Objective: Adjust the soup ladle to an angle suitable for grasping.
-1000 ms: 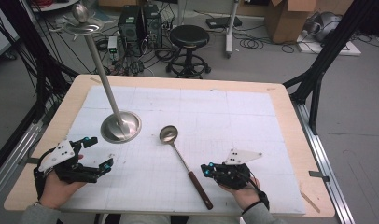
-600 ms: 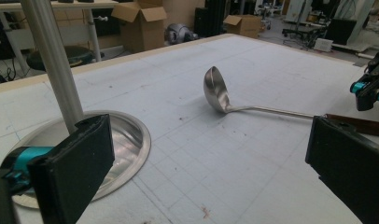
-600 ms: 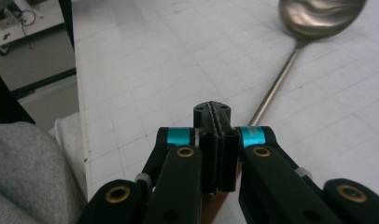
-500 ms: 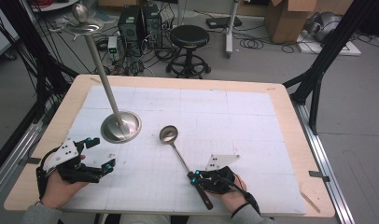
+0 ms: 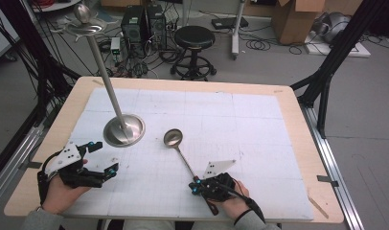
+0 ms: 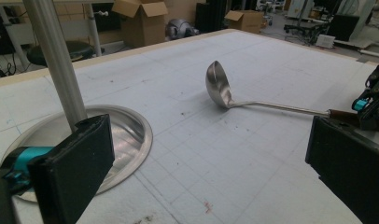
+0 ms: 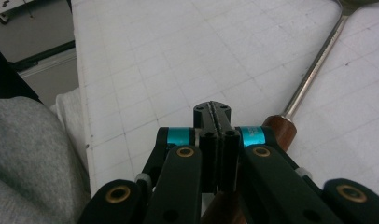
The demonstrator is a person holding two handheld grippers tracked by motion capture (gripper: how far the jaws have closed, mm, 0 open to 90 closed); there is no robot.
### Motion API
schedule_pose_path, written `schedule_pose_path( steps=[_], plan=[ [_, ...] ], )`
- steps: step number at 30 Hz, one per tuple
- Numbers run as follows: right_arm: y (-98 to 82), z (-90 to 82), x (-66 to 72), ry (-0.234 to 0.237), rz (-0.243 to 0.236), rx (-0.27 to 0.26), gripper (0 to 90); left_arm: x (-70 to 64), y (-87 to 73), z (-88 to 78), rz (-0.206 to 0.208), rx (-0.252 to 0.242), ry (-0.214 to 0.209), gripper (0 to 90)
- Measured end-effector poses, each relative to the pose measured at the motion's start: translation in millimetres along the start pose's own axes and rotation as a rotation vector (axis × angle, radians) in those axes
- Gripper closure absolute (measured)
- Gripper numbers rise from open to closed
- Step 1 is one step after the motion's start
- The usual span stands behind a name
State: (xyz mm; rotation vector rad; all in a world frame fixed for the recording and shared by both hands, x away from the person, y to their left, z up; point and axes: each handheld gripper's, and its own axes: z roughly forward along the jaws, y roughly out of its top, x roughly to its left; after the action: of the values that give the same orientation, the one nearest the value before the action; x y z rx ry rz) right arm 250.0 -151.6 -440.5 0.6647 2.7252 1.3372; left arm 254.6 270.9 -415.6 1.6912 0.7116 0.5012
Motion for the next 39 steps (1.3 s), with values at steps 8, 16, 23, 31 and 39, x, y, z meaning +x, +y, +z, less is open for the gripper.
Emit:
schedule_pose_path(
  steps=[8, 16, 23, 31, 39],
  plan=[
    [0.2, 5.8, 1.5, 0.002, 0.023, 0.035, 90.0, 0.6, -0.6, 0.4, 0.002, 0.009, -0.003, 1.7],
    [4.1, 10.0, 9.2, -0.024, 0.008, 0.098, 90.0, 1.0, -1.2, 0.6, -0.011, 0.016, -0.008, 1.8],
    [4.5, 7.8, 8.3, -0.044, 0.006, 0.112, 90.0, 0.9, -1.5, 0.8, -0.012, 0.020, -0.009, 1.7],
    [2.4, 2.2, 2.8, -0.067, 0.016, 0.124, 90.0, 0.7, -1.6, 1.0, -0.014, 0.021, -0.009, 1.7],
    [-3.7, -8.5, -10.9, -0.081, 0.083, 0.120, 90.0, 0.6, -1.9, 1.3, -0.013, 0.025, -0.011, 1.7]
  ],
)
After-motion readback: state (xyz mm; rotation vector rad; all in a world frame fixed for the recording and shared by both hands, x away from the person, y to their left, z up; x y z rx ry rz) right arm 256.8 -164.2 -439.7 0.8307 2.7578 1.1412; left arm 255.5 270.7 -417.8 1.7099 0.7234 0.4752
